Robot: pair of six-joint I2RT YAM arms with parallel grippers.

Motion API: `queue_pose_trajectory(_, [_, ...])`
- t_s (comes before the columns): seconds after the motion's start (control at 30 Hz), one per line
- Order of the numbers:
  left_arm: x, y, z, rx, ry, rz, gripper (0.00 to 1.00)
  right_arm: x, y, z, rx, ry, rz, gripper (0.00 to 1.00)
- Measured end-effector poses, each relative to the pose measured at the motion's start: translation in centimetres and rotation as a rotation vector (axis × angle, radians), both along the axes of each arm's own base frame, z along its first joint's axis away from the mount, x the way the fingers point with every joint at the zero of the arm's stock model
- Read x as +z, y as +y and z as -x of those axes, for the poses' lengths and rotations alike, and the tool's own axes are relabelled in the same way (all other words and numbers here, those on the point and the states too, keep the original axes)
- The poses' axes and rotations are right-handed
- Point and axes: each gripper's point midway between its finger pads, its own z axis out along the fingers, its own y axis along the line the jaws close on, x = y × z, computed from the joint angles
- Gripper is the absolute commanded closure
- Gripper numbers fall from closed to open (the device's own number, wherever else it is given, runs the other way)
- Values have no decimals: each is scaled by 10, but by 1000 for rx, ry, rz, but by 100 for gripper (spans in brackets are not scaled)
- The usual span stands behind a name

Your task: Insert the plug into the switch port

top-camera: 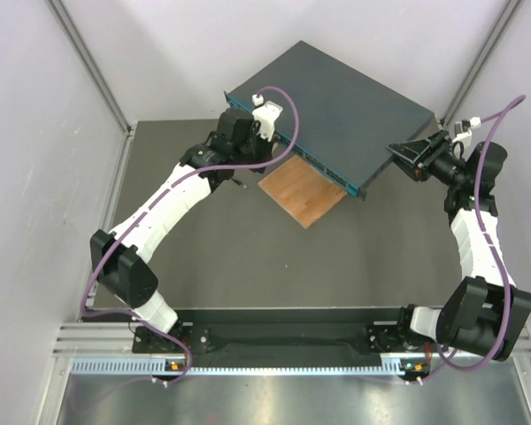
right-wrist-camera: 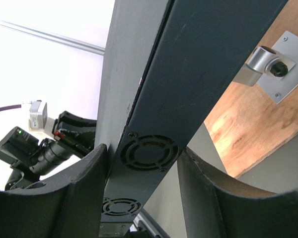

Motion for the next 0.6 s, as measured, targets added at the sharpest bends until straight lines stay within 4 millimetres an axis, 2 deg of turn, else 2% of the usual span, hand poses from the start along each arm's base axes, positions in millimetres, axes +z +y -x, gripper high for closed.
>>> queue_pose_trajectory(0.23, [1,3,-2,-4,4,11,100,0,0,0,1,1,-1,100])
queue_pose_trajectory(0.43, [13,0,-5,-13,-13,31,100,0,0,0,1,1,-1,100])
queue_pose_trajectory(0.6, [9,-1,-6,-14,1,28,100,0,0,0,1,0,-1,100])
